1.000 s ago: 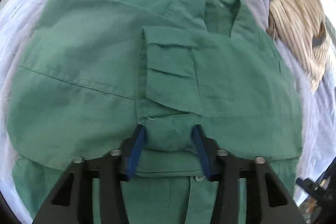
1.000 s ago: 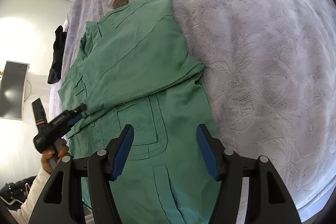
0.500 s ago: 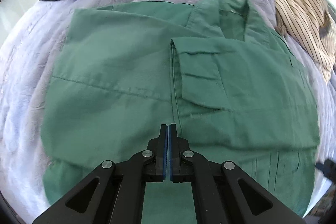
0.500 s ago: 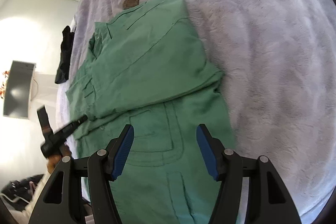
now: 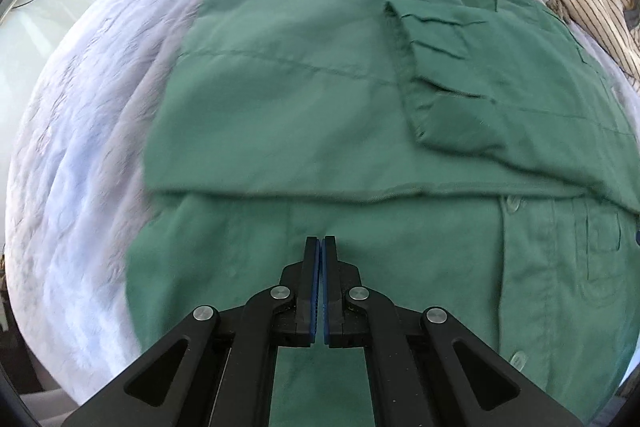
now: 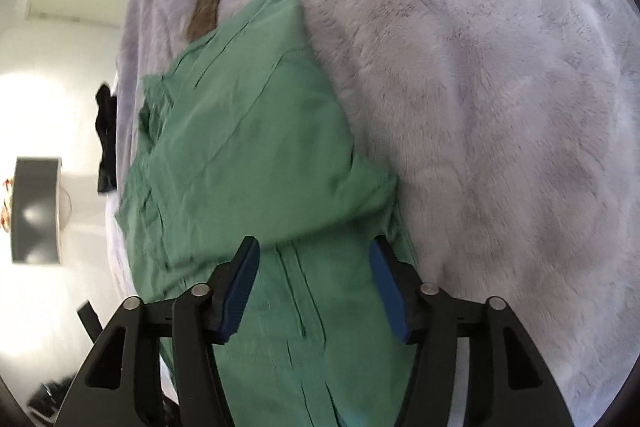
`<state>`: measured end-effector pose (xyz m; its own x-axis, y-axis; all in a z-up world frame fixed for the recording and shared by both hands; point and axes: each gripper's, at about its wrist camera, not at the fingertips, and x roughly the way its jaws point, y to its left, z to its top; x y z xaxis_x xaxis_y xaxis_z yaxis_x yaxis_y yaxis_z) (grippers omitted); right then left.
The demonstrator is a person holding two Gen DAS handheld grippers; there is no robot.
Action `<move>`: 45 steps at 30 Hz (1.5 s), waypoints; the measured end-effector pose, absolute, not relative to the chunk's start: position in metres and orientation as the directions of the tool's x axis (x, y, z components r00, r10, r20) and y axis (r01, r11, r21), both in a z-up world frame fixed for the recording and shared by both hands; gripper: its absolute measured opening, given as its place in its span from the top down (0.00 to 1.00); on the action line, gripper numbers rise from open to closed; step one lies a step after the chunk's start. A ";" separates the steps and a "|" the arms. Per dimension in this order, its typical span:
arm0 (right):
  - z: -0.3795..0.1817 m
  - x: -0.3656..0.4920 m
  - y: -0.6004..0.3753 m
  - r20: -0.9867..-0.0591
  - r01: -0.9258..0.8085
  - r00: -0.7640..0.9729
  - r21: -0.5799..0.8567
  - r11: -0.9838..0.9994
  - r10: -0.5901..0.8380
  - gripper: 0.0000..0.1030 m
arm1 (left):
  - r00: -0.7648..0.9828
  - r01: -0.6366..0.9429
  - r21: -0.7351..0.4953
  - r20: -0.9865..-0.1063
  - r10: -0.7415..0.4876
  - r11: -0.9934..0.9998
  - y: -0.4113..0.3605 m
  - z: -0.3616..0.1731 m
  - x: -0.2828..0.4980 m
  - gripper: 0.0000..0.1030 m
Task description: Fold large clothes
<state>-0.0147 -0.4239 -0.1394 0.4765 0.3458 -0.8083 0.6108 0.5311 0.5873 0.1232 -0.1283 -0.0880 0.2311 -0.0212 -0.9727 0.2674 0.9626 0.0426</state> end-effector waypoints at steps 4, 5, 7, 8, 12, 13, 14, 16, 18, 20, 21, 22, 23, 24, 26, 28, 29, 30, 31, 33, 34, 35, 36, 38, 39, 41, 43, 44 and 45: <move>-0.133 -0.020 -0.411 -0.828 0.587 0.437 0.558 0.586 0.351 0.38 | 0.239 0.213 0.067 -0.971 0.015 0.975 -0.108 -0.085 0.116 0.98; -0.132 -0.021 -0.409 -0.830 0.583 0.432 0.555 0.593 0.352 0.37 | 0.244 0.184 0.068 -0.969 0.021 0.980 -0.099 -0.083 0.116 0.98; -0.131 -0.022 -0.404 -0.830 0.577 0.427 0.556 0.598 0.358 0.37 | 0.243 0.133 0.062 -0.970 0.028 0.989 -0.082 -0.081 0.116 0.98; -0.130 -0.023 -0.402 -0.829 0.575 0.426 0.557 0.599 0.362 0.37 | 0.238 0.113 0.063 -0.971 0.034 0.992 -0.074 -0.081 0.116 0.98; -0.129 -0.023 -0.393 -0.828 0.564 0.421 0.559 0.607 0.371 0.36 | 0.212 0.073 0.070 -0.976 0.054 0.995 -0.055 -0.084 0.116 0.98; -0.128 -0.023 -0.392 -0.828 0.561 0.420 0.559 0.610 0.372 0.36 | 0.213 0.076 0.074 -0.975 0.056 0.994 -0.056 -0.084 0.114 0.98; -0.127 -0.023 -0.391 -0.828 0.557 0.418 0.559 0.614 0.374 0.36 | 0.214 0.080 0.080 -0.975 0.061 0.994 -0.057 -0.084 0.112 0.98; -0.124 -0.025 -0.388 -0.826 0.550 0.417 0.561 0.619 0.378 0.36 | 0.211 0.087 0.083 -0.976 0.063 0.993 -0.056 -0.083 0.103 0.98; -0.121 -0.026 -0.384 -0.830 0.543 0.408 0.555 0.630 0.380 0.33 | 0.207 0.087 0.088 -0.976 0.068 0.992 -0.060 -0.084 0.096 0.98; -0.117 -0.028 -0.381 -0.832 0.534 0.402 0.552 0.641 0.382 0.33 | 0.206 0.083 0.087 -0.976 0.069 0.993 -0.063 -0.083 0.092 0.98; -0.115 -0.030 -0.379 -0.832 0.530 0.398 0.552 0.644 0.385 0.33 | 0.205 0.080 0.083 -0.977 0.065 0.993 -0.065 -0.082 0.089 0.98; -0.113 -0.031 -0.377 -0.833 0.528 0.395 0.551 0.646 0.388 0.33 | 0.207 0.079 0.073 -0.977 0.056 0.994 -0.065 -0.080 0.085 0.98; -0.111 -0.032 -0.375 -0.835 0.524 0.389 0.548 0.652 0.389 0.33 | 0.212 0.076 0.061 -0.976 0.044 0.995 -0.066 -0.077 0.077 0.98; -0.108 -0.034 -0.373 -0.838 0.519 0.382 0.544 0.659 0.390 0.33 | 0.217 0.074 0.047 -0.976 0.030 0.996 -0.067 -0.074 0.070 0.98; -0.104 -0.038 -0.369 -0.842 0.509 0.368 0.537 0.673 0.394 0.20 | 0.218 0.067 0.023 -0.976 0.008 0.997 -0.068 -0.068 0.061 0.98; -0.102 -0.043 -0.364 -0.846 0.498 0.354 0.532 0.685 0.400 0.21 | 0.213 0.062 0.013 -0.977 0.000 0.998 -0.065 -0.063 0.051 0.37; -0.101 -0.045 -0.363 -0.848 0.494 0.342 0.528 0.690 0.404 0.21 | 0.213 0.050 0.011 -0.977 0.000 0.999 -0.065 -0.061 0.047 0.06; -0.101 -0.047 -0.360 -0.852 0.492 0.328 0.524 0.696 0.409 0.21 | 0.235 0.039 0.008 -0.972 -0.001 0.999 -0.064 -0.059 0.039 0.00; -0.101 -0.050 -0.359 -0.854 0.490 0.317 0.520 0.699 0.413 0.21 | 0.237 0.045 0.005 -0.972 -0.006 0.999 -0.066 -0.061 0.034 0.00; -0.100 -0.054 -0.354 -0.858 0.487 0.296 0.514 0.706 0.421 0.21 | 0.240 0.059 0.005 -0.971 -0.009 0.998 -0.071 -0.068 0.025 0.00; -0.099 -0.056 -0.351 -0.859 0.483 0.287 0.512 0.711 0.424 0.21 | 0.238 0.067 0.014 -0.971 -0.002 0.998 -0.073 -0.070 0.022 0.00; -0.098 -0.058 -0.350 -0.861 0.480 0.282 0.509 0.715 0.424 0.21 | 0.233 0.077 0.023 -0.973 0.005 0.997 -0.075 -0.074 0.018 0.00; -0.096 -0.060 -0.348 -0.864 0.478 0.274 0.503 0.720 0.422 0.21 | 0.226 0.084 0.031 -0.974 0.011 0.996 -0.076 -0.079 0.015 0.00; -0.091 -0.063 -0.344 -0.865 0.472 0.267 0.502 0.725 0.425 0.21 | 0.216 0.084 0.036 -0.976 0.017 0.996 -0.078 -0.085 0.012 0.00; -0.088 -0.065 -0.342 -0.865 0.470 0.267 0.502 0.726 0.425 0.20 | 0.212 0.085 0.039 -0.977 0.021 0.996 -0.079 -0.089 0.009 0.00; -0.081 -0.069 -0.338 -0.864 0.464 0.272 0.503 0.729 0.424 0.17 | 0.207 0.097 0.068 -0.977 0.047 0.993 -0.079 -0.097 0.004 0.00; -0.075 -0.072 -0.334 -0.861 0.458 0.280 0.509 0.729 0.425 0.10 | 0.201 0.119 0.087 -0.978 0.062 0.989 -0.077 -0.107 -0.004 0.00; -0.072 -0.074 -0.331 -0.860 0.458 0.288 0.509 0.729 0.420 0.10 | 0.193 0.133 0.085 -0.979 0.059 0.987 -0.076 -0.112 -0.007 0.00; -0.070 -0.076 -0.327 -0.862 0.458 0.294 0.507 0.731 0.413 0.10 | 0.192 0.143 0.084 -0.980 0.055 0.986 -0.073 -0.117 -0.008 0.00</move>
<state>-0.0758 -0.3275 -0.0696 0.2941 0.4132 -0.8618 0.4578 0.7307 0.5065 -0.0081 -0.0729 -0.1173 0.1925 0.0552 -0.9797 0.1435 0.9861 0.0838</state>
